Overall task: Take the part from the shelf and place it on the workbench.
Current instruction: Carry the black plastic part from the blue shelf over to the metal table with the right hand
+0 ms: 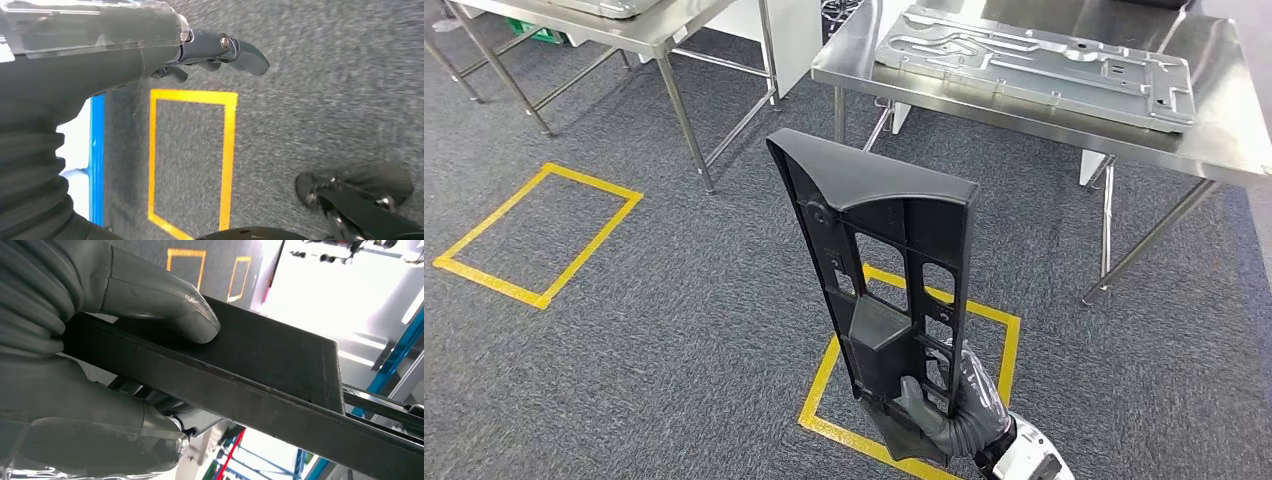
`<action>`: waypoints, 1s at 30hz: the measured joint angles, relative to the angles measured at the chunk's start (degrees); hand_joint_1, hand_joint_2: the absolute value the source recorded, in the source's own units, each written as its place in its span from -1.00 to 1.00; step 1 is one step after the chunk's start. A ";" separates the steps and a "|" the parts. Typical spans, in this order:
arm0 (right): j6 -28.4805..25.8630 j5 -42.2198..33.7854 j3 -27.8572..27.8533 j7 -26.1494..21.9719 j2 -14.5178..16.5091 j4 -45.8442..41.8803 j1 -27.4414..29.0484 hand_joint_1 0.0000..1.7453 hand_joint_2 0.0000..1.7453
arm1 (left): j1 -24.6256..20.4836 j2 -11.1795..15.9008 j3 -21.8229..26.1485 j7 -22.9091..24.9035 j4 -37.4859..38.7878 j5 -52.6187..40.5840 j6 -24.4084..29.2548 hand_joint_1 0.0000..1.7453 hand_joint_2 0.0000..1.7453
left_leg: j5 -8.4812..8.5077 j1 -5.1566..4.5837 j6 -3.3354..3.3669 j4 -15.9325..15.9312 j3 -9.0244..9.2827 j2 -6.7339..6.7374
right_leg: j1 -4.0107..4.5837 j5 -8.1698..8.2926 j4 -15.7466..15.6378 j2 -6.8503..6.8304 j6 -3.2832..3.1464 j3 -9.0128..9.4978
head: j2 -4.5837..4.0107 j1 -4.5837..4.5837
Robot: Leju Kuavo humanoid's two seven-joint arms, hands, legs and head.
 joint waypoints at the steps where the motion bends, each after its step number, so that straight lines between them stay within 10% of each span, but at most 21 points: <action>1: 0.00 0.00 -0.02 0.00 -0.10 -0.20 0.06 1.00 1.00 | -0.02 -0.04 0.06 0.01 0.00 0.01 0.00 -1.00 1.00 | 0.31 -0.05 0.24 -1.65 0.70 -0.66 | -0.03 -0.04 0.11 0.49 0.31 -0.16 | 0.00 0.00; 5: 0.00 0.00 -0.12 -0.01 -0.57 -0.87 0.50 1.00 1.00 | -0.28 -0.41 0.43 0.05 -0.02 0.01 -0.01 -1.00 1.00 | 0.49 0.07 1.57 -2.76 1.16 0.61 | -0.15 -0.49 0.79 0.55 1.60 -0.78 | 0.00 0.01; 9: -0.01 0.02 -0.18 -0.01 -0.99 -1.22 0.48 1.00 1.00 | -0.17 -0.63 0.67 0.04 -0.04 0.03 -0.02 -1.00 1.00 | 0.57 0.06 2.42 -3.17 1.31 2.90 | -0.34 -6.69 13.21 -3.74 2.51 -6.90 | 0.00 0.01; 11: -0.19 0.49 -0.18 0.15 -1.19 -1.22 0.58 1.00 1.00 | -0.05 -0.67 0.78 -0.28 -0.04 0.26 0.03 -1.00 1.00 | 0.41 0.02 2.37 -3.14 1.37 4.08 | -0.63 -6.73 16.22 -4.13 2.83 -8.59 | 0.00 0.01; 15: -2.19 3.79 -0.15 1.02 -2.09 -1.32 0.59 1.00 1.00 | -0.20 -1.12 0.96 -2.69 -0.04 0.24 0.36 -1.00 1.00 | -0.19 -0.22 1.63 -3.07 2.10 5.83 | -0.50 -0.12 2.45 -7.28 2.38 -1.64 | 0.00 0.01; 17: -3.57 5.35 -0.03 1.49 -2.56 -1.78 0.75 1.00 1.00 | -0.36 -1.38 0.88 -3.32 -0.03 -0.46 0.54 -1.00 1.00 | -0.45 -0.49 1.05 -3.11 2.39 6.47 | -0.10 0.16 -0.15 -8.18 1.74 -0.52 | 0.00 0.01; 21: -4.17 5.24 0.51 2.64 -3.36 -2.97 1.35 1.00 1.00 | -0.70 -1.71 0.79 -4.19 -0.02 -0.51 0.92 -1.00 1.00 | -2.18 -0.45 -0.13 -1.47 2.22 5.60 | -0.62 0.60 -0.75 -6.03 0.49 -0.32 | 0.00 0.01; 25: -2.18 1.63 0.78 2.73 -4.12 -2.70 0.86 1.00 1.00 | -0.70 -1.86 0.83 -4.31 -0.02 0.33 1.01 -1.00 1.00 | -8.43 -0.39 -0.42 12.32 -4.16 2.64 | -0.54 0.66 -0.88 -3.79 -0.16 -0.18 | 0.00 0.01; 27: -0.35 -1.10 0.88 2.48 -4.52 -1.91 -0.18 1.00 1.00 | -0.52 -1.92 0.92 -4.96 -0.03 1.19 1.39 -1.00 1.00 | -6.77 -0.39 -0.29 12.60 -4.77 2.48 | -0.47 0.61 -0.75 -2.28 -0.16 -0.08 | 0.00 0.01; 30: 0.89 -3.01 0.96 2.06 -4.76 -0.55 -1.87 1.00 1.00 | -0.74 -2.22 1.00 -6.51 -0.04 1.32 2.03 -1.00 1.00 | -0.74 -0.24 0.25 1.58 -0.58 0.28 | -0.46 0.35 -0.31 -0.37 0.32 0.01 | 0.00 0.01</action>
